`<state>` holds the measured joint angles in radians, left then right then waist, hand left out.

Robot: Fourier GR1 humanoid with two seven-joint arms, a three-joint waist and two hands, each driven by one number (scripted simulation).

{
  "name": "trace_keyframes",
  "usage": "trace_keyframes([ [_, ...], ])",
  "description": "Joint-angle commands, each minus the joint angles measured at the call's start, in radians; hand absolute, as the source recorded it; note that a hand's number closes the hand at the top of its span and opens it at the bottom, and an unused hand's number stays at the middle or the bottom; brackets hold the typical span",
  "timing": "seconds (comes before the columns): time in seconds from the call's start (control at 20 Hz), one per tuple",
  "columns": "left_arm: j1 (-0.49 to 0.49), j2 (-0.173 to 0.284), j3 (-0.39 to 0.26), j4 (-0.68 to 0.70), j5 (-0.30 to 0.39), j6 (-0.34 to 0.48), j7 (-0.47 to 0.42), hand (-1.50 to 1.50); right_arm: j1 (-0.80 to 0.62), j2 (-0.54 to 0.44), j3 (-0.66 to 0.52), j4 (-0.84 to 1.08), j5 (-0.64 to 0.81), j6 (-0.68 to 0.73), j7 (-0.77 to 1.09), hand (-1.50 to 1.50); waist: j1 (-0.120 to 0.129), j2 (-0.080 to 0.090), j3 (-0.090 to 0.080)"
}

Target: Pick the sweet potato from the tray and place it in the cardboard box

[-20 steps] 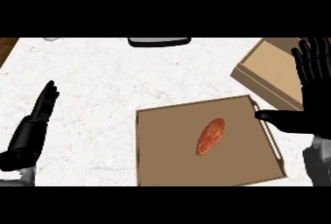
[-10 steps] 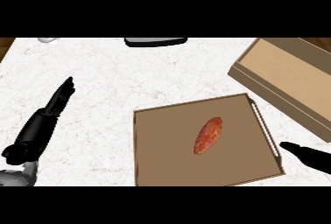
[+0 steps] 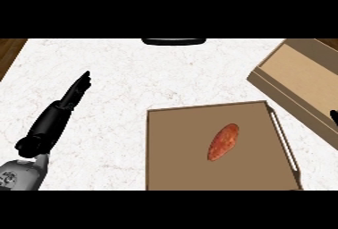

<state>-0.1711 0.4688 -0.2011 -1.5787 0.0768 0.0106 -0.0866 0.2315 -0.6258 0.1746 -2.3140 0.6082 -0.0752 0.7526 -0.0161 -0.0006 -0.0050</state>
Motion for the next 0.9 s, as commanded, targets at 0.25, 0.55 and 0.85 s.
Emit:
trace_keyframes([
  [0.25, -0.098, -0.051, -0.025, 0.033, -0.019, -0.012, 0.046, 0.00, -0.313, 0.015, 0.220, 0.011, -0.047, 0.391, 0.467, -1.50, 0.048, 0.008, 0.000],
  [0.55, -0.064, -0.056, -0.037, 0.033, -0.041, -0.013, 0.018, 0.00, -0.445, 0.112, 0.307, 0.122, -0.056, 0.461, 0.637, -1.50, 0.057, 0.005, -0.001],
  [0.85, -0.089, -0.040, 0.001, 0.063, -0.013, -0.049, 0.020, 0.00, -0.518, 0.236, 0.353, 0.219, -0.065, 0.473, 0.730, -1.50, 0.037, 0.001, -0.001],
])
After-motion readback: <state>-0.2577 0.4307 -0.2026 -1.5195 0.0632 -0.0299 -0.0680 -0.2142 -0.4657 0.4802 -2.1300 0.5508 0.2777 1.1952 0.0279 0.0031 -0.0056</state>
